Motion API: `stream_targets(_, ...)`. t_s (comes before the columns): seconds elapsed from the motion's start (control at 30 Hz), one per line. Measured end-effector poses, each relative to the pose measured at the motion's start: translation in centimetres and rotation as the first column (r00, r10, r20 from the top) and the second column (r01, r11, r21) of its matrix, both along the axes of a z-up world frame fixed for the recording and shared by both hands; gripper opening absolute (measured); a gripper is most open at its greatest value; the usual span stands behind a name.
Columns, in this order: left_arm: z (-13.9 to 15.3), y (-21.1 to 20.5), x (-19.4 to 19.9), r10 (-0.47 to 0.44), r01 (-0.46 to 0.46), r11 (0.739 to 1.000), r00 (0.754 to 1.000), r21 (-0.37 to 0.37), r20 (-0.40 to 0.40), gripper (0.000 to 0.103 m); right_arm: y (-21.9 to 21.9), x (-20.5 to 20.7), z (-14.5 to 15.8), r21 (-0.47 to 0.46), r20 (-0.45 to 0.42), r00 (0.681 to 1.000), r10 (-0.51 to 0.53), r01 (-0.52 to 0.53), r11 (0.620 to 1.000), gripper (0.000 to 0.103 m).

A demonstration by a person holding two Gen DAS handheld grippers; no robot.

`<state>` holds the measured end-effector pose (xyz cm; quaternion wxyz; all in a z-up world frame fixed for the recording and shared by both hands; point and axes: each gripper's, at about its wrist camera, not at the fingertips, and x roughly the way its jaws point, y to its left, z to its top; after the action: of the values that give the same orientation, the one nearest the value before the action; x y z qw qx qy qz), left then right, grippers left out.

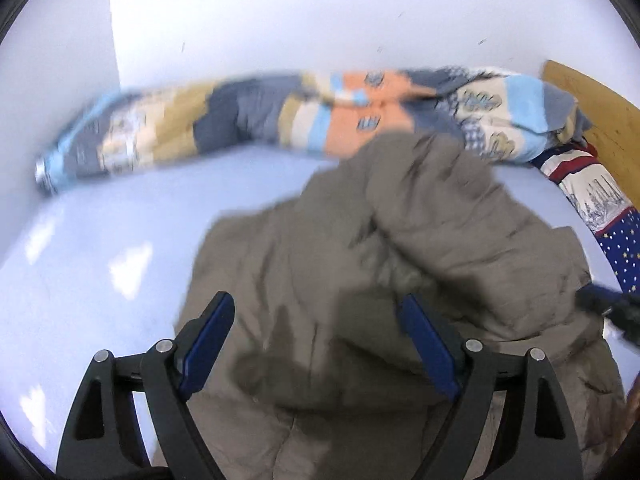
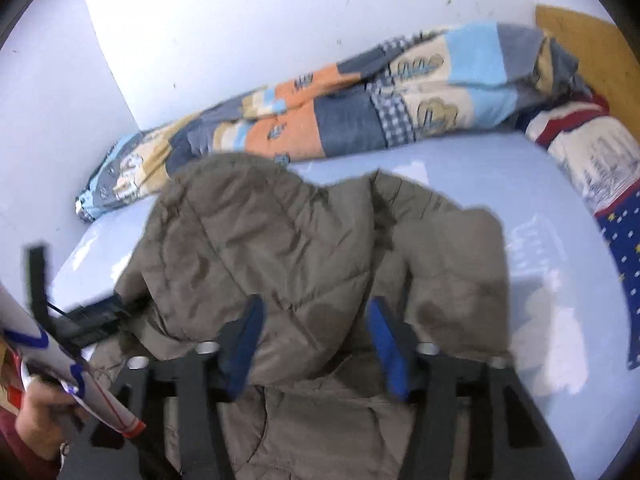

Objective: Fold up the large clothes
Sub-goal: 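Lay the hood onto the coat body and open the right gripper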

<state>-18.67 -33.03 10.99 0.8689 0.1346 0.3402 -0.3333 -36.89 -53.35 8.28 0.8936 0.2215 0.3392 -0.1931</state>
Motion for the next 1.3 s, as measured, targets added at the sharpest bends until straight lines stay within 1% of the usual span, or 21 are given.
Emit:
stream_targets(0.07, 1.2, -0.5, -0.9, -0.021, 0.021, 0.999, 1.0, -0.035, 0.002, 0.086, 0.5, 0.8, -0.6, -0.014, -0.012, 1.0, 0.01, -0.01, 1.0, 0.043)
stream_targets(0.1, 1.6, -0.9, -1.4, -0.029, 0.029, 0.999, 1.0, -0.041, 0.01, 0.086, 1.0, 1.1, -0.8, -0.028, -0.016, 1.0, 0.016, -0.016, 0.999, 0.043)
stream_targets(0.13, 1.8, -1.1, -1.8, -0.036, 0.036, 0.998, 0.999, -0.046, 0.018, 0.086, 1.2, 1.3, -0.8, -0.037, -0.019, 1.0, 0.023, -0.023, 0.999, 0.043)
stream_targets(0.17, 2.0, -1.7, -2.3, -0.061, 0.062, 0.996, 0.998, -0.06, 0.017, 0.086, 1.5, 1.5, -0.9, -0.043, -0.026, 0.999, 0.028, -0.029, 0.999, 0.043)
stream_targets(0.23, 1.9, -2.8, -2.7, -0.099, 0.099, 0.993, 0.995, -0.068, 0.001, 0.086, 1.8, 1.9, -1.5, -0.042, -0.056, 0.998, 0.041, -0.043, 0.998, 0.043)
stream_targets(0.33, 0.4, -4.7, -3.0, -0.145, 0.144, 0.988, 0.989, -0.047, -0.021, 0.086, 1.6, 2.5, -3.2, 0.001, -0.093, 0.994, 0.057, -0.057, 0.998, 0.043)
stream_targets(0.37, -0.9, -5.4, -2.8, -0.154, 0.154, 0.988, 0.987, -0.016, -0.044, 0.086, 1.6, 2.6, -3.7, 0.009, -0.105, 0.993, 0.059, -0.058, 0.998, 0.043)
stream_targets(0.43, -3.0, -6.2, -2.2, -0.143, 0.147, 0.988, 0.985, 0.041, -0.092, 0.086, 1.4, 2.6, -4.1, 0.025, -0.106, 0.993, 0.057, -0.054, 0.998, 0.043)
stream_targets(0.47, -4.2, -6.4, -1.9, -0.136, 0.143, 0.988, 0.984, 0.058, -0.115, 0.086, 1.2, 2.5, -4.1, 0.032, -0.102, 0.993, 0.056, -0.053, 0.998, 0.043)
stream_targets(0.5, -5.1, -6.2, -1.9, -0.136, 0.144, 0.988, 0.984, 0.061, -0.119, 0.086, 1.1, 2.5, -4.2, 0.041, -0.101, 0.993, 0.056, -0.052, 0.998, 0.043)
stream_targets(0.6, -6.3, -6.0, -2.2, -0.158, 0.166, 0.983, 0.982, 0.076, -0.106, 0.087, 0.8, 2.6, -4.7, 0.061, -0.114, 0.992, 0.062, -0.056, 0.997, 0.044)
stream_targets(0.67, -6.5, -6.0, -2.1, -0.158, 0.168, 0.983, 0.98, 0.078, -0.118, 0.087, 0.7, 2.7, -5.4, 0.081, -0.124, 0.99, 0.063, -0.053, 0.995, 0.046)
stream_targets(0.73, -6.4, -6.1, -2.4, -0.161, 0.171, 0.981, 0.981, 0.088, -0.111, 0.087, 0.7, 2.7, -5.7, 0.091, -0.126, 0.99, 0.061, -0.05, 0.995, 0.046)
stream_targets(0.77, -6.1, -5.9, -2.7, -0.162, 0.171, 0.981, 0.981, 0.089, -0.103, 0.086, 0.7, 2.7, -5.7, 0.091, -0.128, 0.99, 0.061, -0.05, 0.995, 0.047)
stream_targets(0.87, -4.6, -4.6, -3.4, -0.158, 0.162, 0.986, 0.985, 0.05, -0.073, 0.086, 0.8, 2.4, -4.7, 0.095, -0.133, 0.989, 0.06, -0.047, 0.994, 0.047)
stream_targets(0.93, -3.4, -3.6, -4.2, -0.162, 0.164, 0.986, 0.985, 0.032, -0.065, 0.086, 0.8, 1.8, -3.7, 0.102, -0.106, 0.993, 0.053, -0.042, 0.994, 0.047)
stream_targets(1.03, -2.6, -2.2, -4.0, -0.135, 0.137, 0.99, 0.988, 0.019, -0.077, 0.086, 1.1, 1.1, -2.6, 0.091, -0.075, 0.996, 0.046, -0.039, 0.995, 0.047)
stream_targets(1.13, -2.9, -0.9, -2.9, -0.089, 0.09, 0.996, 0.99, 0.008, -0.109, 0.086, 1.8, 0.9, -1.5, 0.08, -0.044, 0.998, 0.049, -0.046, 0.996, 0.047)
stream_targets(1.17, -3.2, -0.6, -2.4, -0.076, 0.077, 0.997, 0.99, 0.01, -0.12, 0.086, 2.1, 1.0, -1.2, 0.061, -0.039, 0.998, 0.05, -0.048, 0.997, 0.047)
stream_targets(1.3, -4.6, -0.9, -1.3, -0.064, 0.067, 0.998, 0.984, 0.013, -0.168, 0.086, 3.0, 1.9, -1.4, 0.038, -0.051, 0.996, 0.072, -0.07, 0.997, 0.047)
